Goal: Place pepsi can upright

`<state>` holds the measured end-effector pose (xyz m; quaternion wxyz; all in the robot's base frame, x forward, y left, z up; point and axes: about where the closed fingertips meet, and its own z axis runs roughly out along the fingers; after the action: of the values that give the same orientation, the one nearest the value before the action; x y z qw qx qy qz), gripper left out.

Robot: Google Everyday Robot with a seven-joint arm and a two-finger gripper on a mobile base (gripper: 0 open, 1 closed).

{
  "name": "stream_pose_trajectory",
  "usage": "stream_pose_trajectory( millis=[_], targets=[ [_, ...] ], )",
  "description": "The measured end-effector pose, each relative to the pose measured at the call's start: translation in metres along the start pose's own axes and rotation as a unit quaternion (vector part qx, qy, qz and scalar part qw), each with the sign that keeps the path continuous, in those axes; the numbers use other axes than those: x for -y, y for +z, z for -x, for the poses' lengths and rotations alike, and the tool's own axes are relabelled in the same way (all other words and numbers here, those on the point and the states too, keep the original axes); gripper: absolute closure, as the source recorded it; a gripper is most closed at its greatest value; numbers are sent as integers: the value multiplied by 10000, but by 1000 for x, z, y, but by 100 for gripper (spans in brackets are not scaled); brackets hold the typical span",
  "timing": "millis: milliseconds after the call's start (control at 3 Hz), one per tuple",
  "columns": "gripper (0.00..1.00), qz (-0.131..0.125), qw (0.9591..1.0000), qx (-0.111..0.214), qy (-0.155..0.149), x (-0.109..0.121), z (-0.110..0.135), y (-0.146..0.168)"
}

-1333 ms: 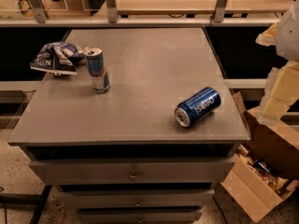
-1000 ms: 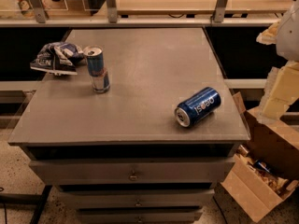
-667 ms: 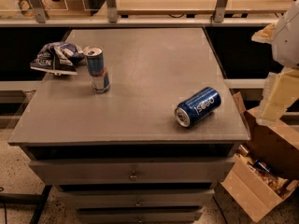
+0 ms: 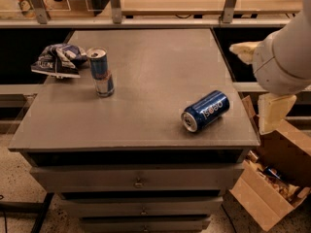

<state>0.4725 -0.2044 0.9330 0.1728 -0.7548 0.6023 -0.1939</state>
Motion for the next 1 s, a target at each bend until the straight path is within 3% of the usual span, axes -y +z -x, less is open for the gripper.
stream_pose_trajectory(
  millis=[333, 667, 1000],
  targets=[
    [0, 94, 9967, 119, -793, 6, 15, 25],
    [0, 533, 9885, 385, -1365, 4, 33, 43],
    [0, 962, 9773, 627, -1781, -4, 48, 52]
  ],
)
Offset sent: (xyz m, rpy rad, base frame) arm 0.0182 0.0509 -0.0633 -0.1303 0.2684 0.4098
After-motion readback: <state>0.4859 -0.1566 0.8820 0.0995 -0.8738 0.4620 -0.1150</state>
